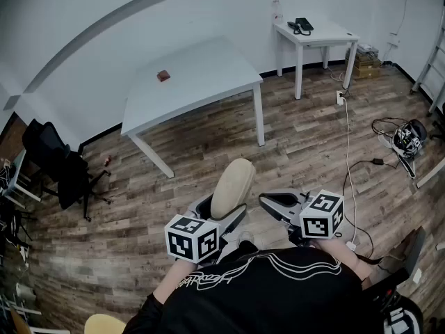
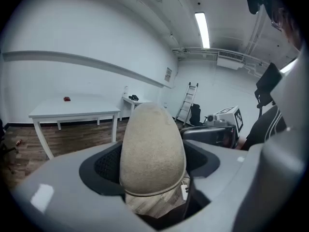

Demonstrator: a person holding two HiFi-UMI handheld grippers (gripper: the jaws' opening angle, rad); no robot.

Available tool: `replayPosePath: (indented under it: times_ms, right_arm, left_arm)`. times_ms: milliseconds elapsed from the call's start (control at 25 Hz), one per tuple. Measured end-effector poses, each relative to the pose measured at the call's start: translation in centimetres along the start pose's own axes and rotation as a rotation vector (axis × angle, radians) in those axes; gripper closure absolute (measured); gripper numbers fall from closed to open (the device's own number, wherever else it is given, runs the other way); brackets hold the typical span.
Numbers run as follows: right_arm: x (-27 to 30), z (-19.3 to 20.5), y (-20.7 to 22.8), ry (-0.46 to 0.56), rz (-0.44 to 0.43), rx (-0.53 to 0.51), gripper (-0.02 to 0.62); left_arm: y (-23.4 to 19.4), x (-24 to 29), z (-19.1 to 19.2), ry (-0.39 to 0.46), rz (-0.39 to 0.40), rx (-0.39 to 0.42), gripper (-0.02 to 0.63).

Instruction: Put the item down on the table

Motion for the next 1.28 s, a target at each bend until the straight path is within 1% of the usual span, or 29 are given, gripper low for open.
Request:
replayPosePath:
  times_ms: [240,440,600,720,840,960,1120,1280]
  right_arm:
    - [2.3,-0.6,3.5,-0.003,0.022,-0.001,0.587]
    - [5.7,-0.6,8.4,-0.02,0.049,0.02,0.588]
    - [9.8,-1.0,13.9,-0.034,0.071,0.063,0.588]
    - [13.3,-1.4,18.7,-0.046,0.107,0.103,0.588]
    - [17.3,-2.6,23.5,-0.047,0.135,0.129,0.588]
    - [21.6,-4.3,27.7,-0.042,0.147,0.119,0.588]
    - [26.6,-6.7,31.6,-0.032,0.135,0.079,0.587]
    - [29.6,-7.7,33.3,-0.034,0.118,0.061,0.588]
  left_arm:
    - [-3.1,2.7,-0.7,0.005,0.012,-0.01,0.23]
    - [-7.8,6.5,-1.2,-0.008,0.016,-0.035,0.23]
    - [-13.6,10.9,-2.4,-0.036,0.005,-0.062,0.23]
    - [-18.7,14.5,-3.6,-0.072,0.008,-0.079,0.23]
    - [-23.6,18.0,-5.9,-0.093,0.016,-0.066,0.23]
    - [-28.4,20.9,-8.1,-0.098,0.018,-0.05,0.23]
    - [-33.4,23.8,-10.6,-0.08,0.018,-0.044,0.23]
    - [-36.7,25.4,-12.7,-0.051,0.007,-0.036,0.23]
Point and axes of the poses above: the fingertips, and each gripper's own axes: x forward along the fingers, y to its right, z out of its underside, the point moved 2 cm from there along -x, backward along the fingers, and after that the axes turned 12 degrees about y, right-handed, at the moved point
